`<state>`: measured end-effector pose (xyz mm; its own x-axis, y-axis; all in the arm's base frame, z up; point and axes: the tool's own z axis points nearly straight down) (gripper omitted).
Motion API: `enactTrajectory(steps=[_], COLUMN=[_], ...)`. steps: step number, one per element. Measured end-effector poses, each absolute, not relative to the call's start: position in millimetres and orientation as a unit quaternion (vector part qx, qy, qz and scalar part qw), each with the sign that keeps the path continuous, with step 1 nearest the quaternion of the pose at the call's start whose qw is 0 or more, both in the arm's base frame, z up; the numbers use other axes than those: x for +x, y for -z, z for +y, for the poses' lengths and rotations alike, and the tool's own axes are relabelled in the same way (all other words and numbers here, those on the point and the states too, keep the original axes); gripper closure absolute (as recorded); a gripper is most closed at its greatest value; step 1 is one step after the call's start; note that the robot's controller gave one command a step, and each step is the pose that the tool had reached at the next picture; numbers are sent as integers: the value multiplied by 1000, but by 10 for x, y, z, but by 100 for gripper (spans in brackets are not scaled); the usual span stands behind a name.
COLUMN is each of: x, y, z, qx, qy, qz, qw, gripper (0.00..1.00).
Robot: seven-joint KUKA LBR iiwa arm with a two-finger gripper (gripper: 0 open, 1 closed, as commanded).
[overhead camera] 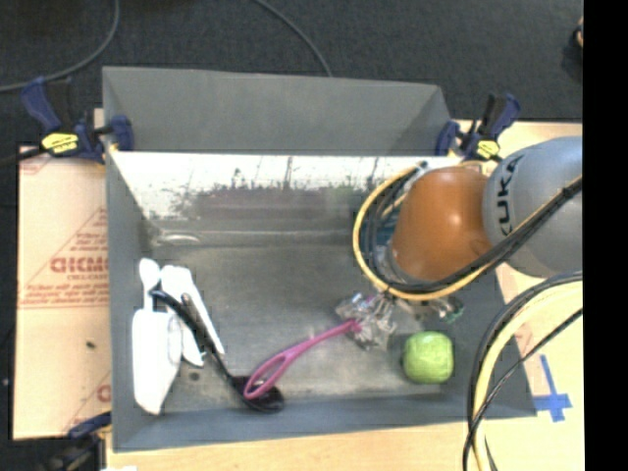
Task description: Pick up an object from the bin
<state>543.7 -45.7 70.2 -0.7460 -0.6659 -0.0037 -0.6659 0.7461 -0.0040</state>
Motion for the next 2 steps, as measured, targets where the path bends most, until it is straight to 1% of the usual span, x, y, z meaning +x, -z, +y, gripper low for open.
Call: enactTrajectory(steps=[1, 2], x=[5437, 5422], y=[-706, -787], z=[-458, -457], qx=[-356, -356], qy=[1, 0], qz=[934, 934], qw=[3, 1], gripper=[100, 100])
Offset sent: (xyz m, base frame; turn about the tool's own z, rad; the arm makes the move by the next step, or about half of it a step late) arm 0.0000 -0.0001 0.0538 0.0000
